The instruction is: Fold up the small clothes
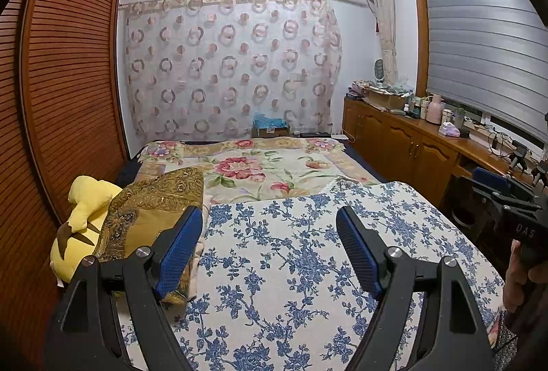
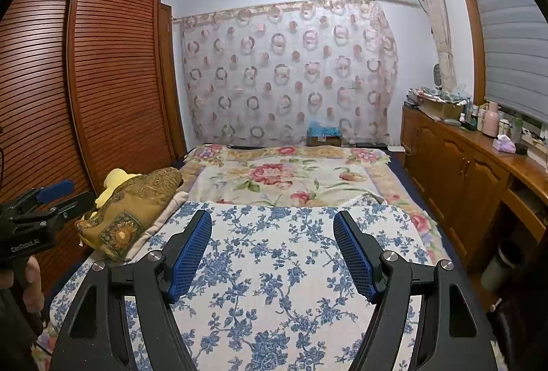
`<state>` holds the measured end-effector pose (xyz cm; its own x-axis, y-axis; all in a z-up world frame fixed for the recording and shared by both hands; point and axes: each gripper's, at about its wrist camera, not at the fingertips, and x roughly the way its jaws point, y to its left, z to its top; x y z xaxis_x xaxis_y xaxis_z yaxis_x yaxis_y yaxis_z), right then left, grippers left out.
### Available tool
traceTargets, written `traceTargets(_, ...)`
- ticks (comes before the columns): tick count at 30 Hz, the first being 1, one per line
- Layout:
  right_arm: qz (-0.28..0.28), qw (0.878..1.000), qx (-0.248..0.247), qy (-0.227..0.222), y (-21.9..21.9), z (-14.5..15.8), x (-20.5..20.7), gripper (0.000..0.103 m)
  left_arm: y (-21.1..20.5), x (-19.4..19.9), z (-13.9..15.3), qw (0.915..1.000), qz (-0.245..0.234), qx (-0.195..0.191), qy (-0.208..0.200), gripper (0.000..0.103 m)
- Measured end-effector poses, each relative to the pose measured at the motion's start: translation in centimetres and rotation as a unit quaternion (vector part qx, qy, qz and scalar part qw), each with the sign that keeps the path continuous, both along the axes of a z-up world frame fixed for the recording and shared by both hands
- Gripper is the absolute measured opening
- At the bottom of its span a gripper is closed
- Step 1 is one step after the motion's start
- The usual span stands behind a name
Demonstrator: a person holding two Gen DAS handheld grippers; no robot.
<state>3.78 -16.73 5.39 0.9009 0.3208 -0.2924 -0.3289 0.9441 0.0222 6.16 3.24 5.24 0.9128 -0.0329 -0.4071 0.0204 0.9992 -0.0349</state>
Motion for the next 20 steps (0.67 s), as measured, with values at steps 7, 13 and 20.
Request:
traceTargets(7, 0.000, 1.000, 0.000, 0.000, 0.07, -0.04, 0.00, 0.075, -0.06, -0.01, -0.06, 1.0000, 0.000, 0.000, 0.000, 0.081)
traceTargets(13, 0.000, 1.000, 0.001, -0.001, 0.17, -0.01, -0.02, 0.075, -0.08, -0.03, -0.11, 1.0000, 0.000, 0.000, -0.001, 0.081)
traceTargets(20, 0.000, 1.000, 0.002, -0.001, 0.25, -0.02, -0.03, 0.075, 0.02, -0.07, -0.14, 1.0000, 0.000, 0.000, -0.001, 0.081)
